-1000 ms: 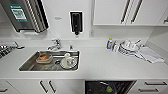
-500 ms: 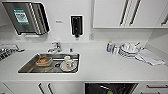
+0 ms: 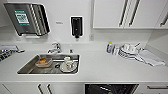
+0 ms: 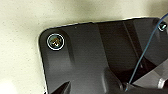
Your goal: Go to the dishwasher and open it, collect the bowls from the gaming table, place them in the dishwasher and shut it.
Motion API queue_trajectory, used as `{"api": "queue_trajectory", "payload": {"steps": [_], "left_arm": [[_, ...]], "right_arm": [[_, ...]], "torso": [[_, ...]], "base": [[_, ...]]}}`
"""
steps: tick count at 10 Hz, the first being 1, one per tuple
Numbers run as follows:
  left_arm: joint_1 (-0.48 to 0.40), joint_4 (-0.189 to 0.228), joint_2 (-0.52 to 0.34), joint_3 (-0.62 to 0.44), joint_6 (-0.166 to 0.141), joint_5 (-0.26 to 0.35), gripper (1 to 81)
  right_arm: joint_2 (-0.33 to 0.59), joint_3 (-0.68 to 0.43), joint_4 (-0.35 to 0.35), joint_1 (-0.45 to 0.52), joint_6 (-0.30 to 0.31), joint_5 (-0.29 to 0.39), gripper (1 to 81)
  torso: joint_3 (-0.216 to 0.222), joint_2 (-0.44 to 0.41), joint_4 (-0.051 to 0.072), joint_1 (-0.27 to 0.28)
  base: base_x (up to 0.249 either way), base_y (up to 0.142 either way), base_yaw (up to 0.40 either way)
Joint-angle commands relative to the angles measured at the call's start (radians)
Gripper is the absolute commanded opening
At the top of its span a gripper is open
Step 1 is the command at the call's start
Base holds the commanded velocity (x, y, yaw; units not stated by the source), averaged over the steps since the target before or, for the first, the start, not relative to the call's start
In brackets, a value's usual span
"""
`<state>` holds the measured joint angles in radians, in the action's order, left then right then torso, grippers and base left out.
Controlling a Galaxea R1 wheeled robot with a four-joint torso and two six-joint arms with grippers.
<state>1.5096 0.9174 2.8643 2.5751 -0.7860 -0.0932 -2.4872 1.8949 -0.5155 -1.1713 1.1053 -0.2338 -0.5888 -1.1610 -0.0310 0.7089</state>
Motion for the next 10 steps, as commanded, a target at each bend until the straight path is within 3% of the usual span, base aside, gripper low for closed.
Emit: {"api": "queue_trajectory", "payload": {"steps": [1, 4, 6, 7, 8, 9, 10], "left_arm": [[-0.024, -0.002, -0.019, 0.000, -0.004, 0.046, 81.1], [-0.024, -0.002, -0.015, 0.000, -0.004, 0.047, 81.1], [-0.024, -0.002, -0.011, 0.000, -0.006, 0.044, 81.1], [-0.025, -0.008, -0.011, 0.000, -0.007, 0.043, 81.1], [-0.031, -0.039, -0.008, 0.010, -0.010, 0.044, 81.1], [-0.039, -0.095, 0.003, 0.027, -0.015, 0.047, 81.1], [-0.039, -0.110, 0.021, 0.060, -0.013, 0.043, 81.1]], "right_arm": [[0.029, -0.037, 0.022, 0.198, 0.024, -0.015, 81.1], [0.064, -0.099, 0.023, 0.239, 0.033, -0.016, 81.1], [0.054, -0.080, 0.002, 0.180, 0.025, -0.015, 81.1], [0.026, -0.035, -0.042, 0.126, 0.018, -0.004, 81.1], [0.003, 0.020, -0.122, 0.066, 0.018, -0.008, 81.1], [-0.012, 0.071, -0.169, 0.005, 0.016, -0.018, 81.1], [-0.024, 0.127, -0.185, -0.052, 0.017, -0.055, 81.1]], "torso": [[0.000, 0.000, 0.000, 0.000], [0.000, -0.001, 0.000, 0.000], [0.000, -0.001, 0.000, 0.000], [0.000, -0.001, 0.000, 0.000], [0.000, -0.001, 0.000, 0.000], [0.000, -0.001, 0.000, 0.001], [0.000, -0.001, 0.000, 0.001]], "base": [[0.000, 0.000, 0.000], [0.000, 0.000, 0.000], [0.000, 0.000, 0.000], [0.000, 0.000, 0.000], [0.000, 0.000, 0.000], [0.000, 0.000, 0.000], [0.000, 0.000, 0.000]]}}
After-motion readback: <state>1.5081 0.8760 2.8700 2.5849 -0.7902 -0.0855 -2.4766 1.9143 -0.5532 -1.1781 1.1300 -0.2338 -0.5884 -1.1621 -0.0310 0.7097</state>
